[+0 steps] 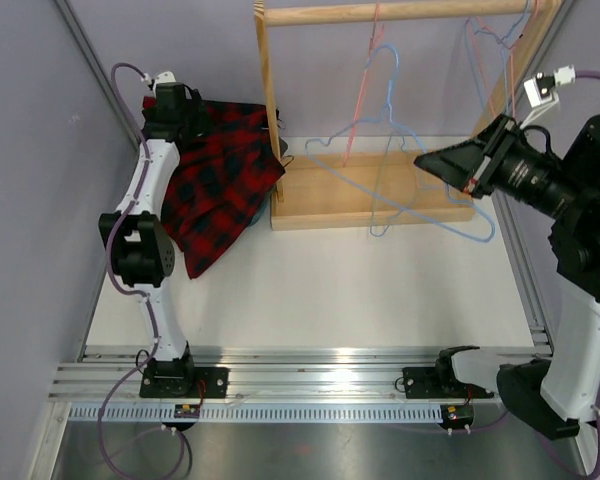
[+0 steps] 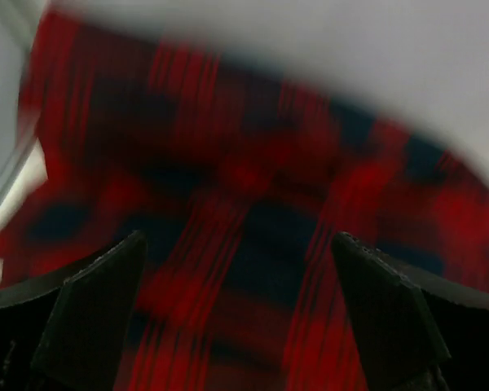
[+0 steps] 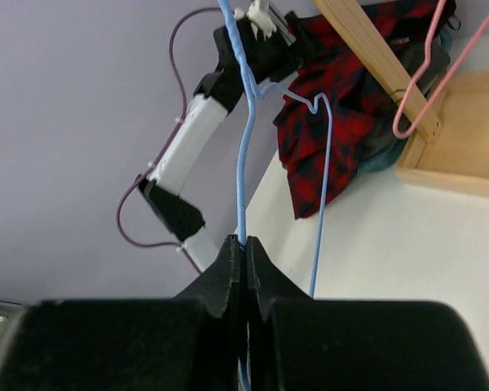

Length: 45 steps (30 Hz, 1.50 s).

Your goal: Remove the skirt from the hanger

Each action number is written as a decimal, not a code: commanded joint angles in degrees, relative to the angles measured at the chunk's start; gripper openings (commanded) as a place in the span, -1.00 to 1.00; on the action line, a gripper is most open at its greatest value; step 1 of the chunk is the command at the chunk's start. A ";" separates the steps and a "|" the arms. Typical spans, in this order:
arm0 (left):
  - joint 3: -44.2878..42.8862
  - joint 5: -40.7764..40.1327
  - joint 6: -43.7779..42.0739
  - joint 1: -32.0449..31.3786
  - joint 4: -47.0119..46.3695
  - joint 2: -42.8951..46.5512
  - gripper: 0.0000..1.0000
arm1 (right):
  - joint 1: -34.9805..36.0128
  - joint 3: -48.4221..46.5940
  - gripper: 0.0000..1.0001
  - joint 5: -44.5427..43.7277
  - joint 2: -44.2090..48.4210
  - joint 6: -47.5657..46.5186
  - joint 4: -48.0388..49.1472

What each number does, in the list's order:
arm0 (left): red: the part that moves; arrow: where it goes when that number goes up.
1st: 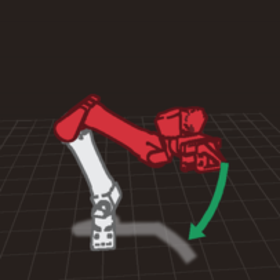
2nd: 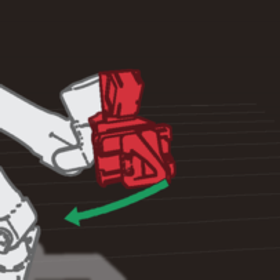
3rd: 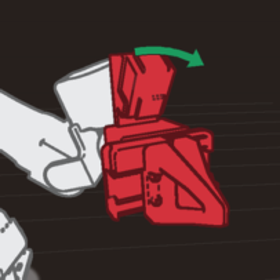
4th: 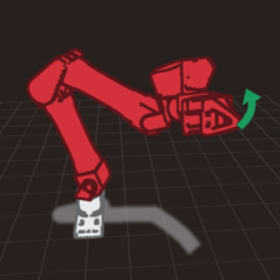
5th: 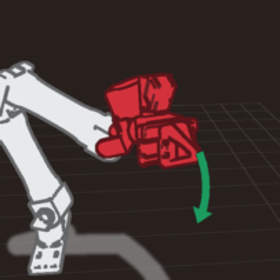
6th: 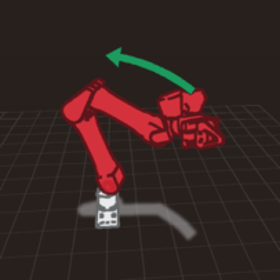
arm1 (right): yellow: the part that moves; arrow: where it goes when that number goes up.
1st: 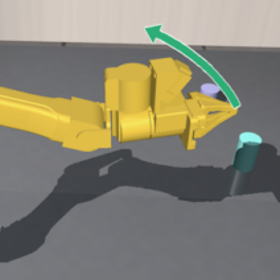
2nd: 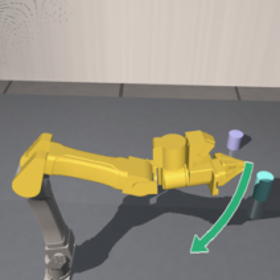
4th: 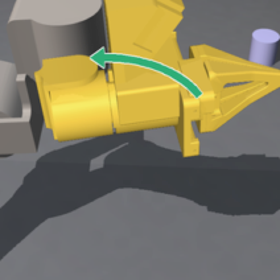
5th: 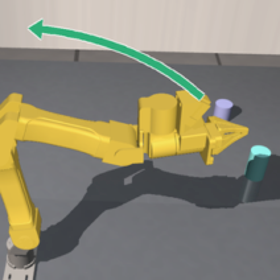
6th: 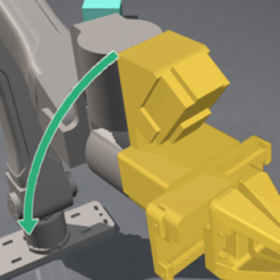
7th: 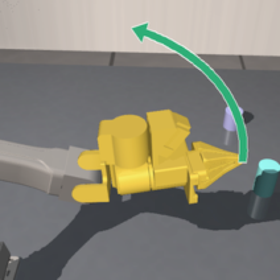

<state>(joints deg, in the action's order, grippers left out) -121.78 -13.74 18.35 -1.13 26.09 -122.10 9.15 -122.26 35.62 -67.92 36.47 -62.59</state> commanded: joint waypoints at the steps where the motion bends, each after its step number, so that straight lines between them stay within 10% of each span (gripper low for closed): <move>1: 7.23 -1.47 4.50 0.07 -0.26 20.27 0.98 | -0.09 -5.17 -1.00 -0.28 -5.28 0.97 10.63; 18: 60.59 11.28 4.59 -3.88 10.11 76.90 0.98 | 0.78 -20.56 -1.00 -15.40 -31.39 0.27 25.50; 36: 70.27 10.22 0.11 -3.97 14.96 83.17 0.98 | 4.04 0.44 -1.00 -19.18 -23.22 -1.49 24.80; 37: 70.45 10.05 -0.15 -3.97 14.87 83.43 0.98 | 3.95 0.09 -0.90 -19.01 -23.14 -2.01 24.27; 39: 71.76 9.61 -0.42 -3.97 14.52 84.13 0.98 | 3.95 -1.48 0.15 -18.74 -23.31 -2.36 23.83; 42: 72.47 9.34 -0.24 -3.97 14.43 84.75 0.98 | 4.04 -6.21 0.99 -19.53 -24.01 -3.16 21.81; 45: 72.82 9.61 -0.24 -3.97 13.99 85.62 0.98 | 3.95 -11.75 0.99 -21.20 -24.80 -4.47 18.91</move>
<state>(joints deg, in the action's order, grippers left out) -49.36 -4.95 19.18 -4.93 42.33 -37.76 12.75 -127.26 16.78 -93.60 34.20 -42.61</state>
